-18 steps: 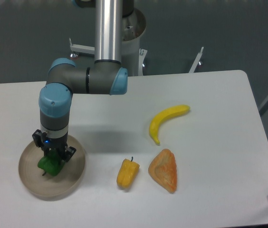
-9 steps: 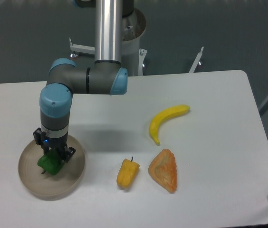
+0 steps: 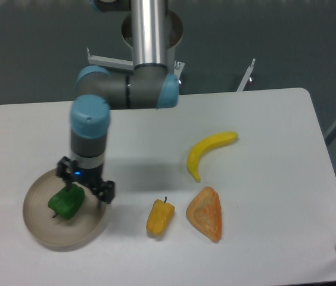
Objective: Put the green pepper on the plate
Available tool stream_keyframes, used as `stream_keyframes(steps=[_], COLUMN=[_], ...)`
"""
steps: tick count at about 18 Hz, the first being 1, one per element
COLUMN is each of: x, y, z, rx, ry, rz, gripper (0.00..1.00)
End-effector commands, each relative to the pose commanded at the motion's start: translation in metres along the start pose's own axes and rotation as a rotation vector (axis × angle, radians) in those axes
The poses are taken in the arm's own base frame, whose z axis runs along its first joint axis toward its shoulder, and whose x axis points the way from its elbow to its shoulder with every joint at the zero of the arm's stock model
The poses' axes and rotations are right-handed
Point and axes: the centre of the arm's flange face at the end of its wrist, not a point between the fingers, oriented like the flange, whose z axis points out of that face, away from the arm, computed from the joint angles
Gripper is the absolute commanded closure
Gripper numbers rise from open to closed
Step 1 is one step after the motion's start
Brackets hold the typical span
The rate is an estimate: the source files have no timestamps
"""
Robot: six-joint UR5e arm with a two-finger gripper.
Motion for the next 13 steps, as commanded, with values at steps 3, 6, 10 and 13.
stream_keyframes(steps=[3,6,10,13], x=[-0.044,-0.094,-0.146,-0.174], y=[0.015,0.033,0.05,0.055], z=[-0.014,-0.03,-0.028,-0.022], rx=[-0.007,-0.01,-0.055,-0.091], ry=[-0.053,-0.102,-0.156,-0.187], rz=[0.065,0.089,0.135,0.174], gripper=[0.0,0.0,0.0,0.0])
